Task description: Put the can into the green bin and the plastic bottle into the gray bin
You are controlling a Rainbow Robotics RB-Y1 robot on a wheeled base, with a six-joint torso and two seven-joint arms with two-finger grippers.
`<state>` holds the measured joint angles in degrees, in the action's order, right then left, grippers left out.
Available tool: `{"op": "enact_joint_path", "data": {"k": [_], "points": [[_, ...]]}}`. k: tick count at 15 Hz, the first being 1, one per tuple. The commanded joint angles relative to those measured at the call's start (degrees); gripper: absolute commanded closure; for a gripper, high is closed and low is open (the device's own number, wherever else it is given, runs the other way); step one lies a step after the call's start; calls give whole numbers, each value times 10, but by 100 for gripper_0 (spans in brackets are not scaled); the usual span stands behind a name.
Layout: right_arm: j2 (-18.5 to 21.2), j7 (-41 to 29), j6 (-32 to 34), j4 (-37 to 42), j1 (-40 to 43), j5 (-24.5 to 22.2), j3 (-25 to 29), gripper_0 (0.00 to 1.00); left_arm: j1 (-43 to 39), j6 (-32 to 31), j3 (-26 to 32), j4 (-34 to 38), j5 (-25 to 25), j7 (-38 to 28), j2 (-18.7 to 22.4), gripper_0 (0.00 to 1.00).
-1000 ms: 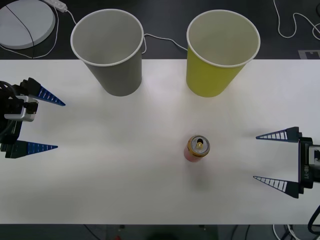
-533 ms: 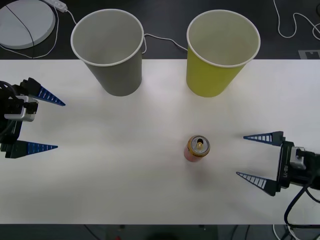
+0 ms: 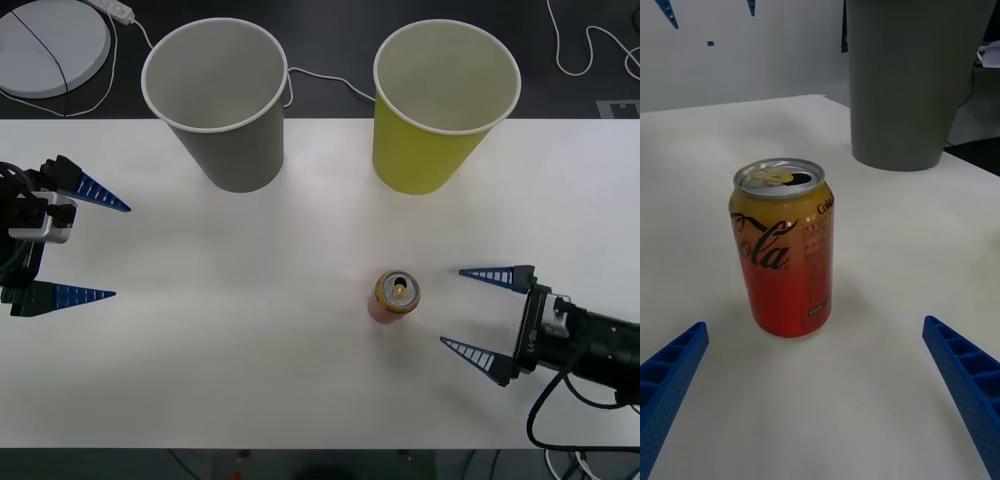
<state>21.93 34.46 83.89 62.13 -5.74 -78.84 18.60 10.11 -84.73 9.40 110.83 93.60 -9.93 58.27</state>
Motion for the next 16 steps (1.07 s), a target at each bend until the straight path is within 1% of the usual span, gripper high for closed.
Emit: {"op": "enact_joint_path", "data": {"k": [1, 9, 16], "points": [[-10, 9, -29, 0, -2, 6, -24, 0, 0, 0, 0, 0, 0, 0, 0, 0], [-29, 25, -90, 0, -9, 41, -108, 0, 0, 0, 0, 0, 0, 0, 0, 0], [-51, 36, -109, 0, -14, 41, -126, 0, 0, 0, 0, 0, 0, 0, 0, 0]]}}
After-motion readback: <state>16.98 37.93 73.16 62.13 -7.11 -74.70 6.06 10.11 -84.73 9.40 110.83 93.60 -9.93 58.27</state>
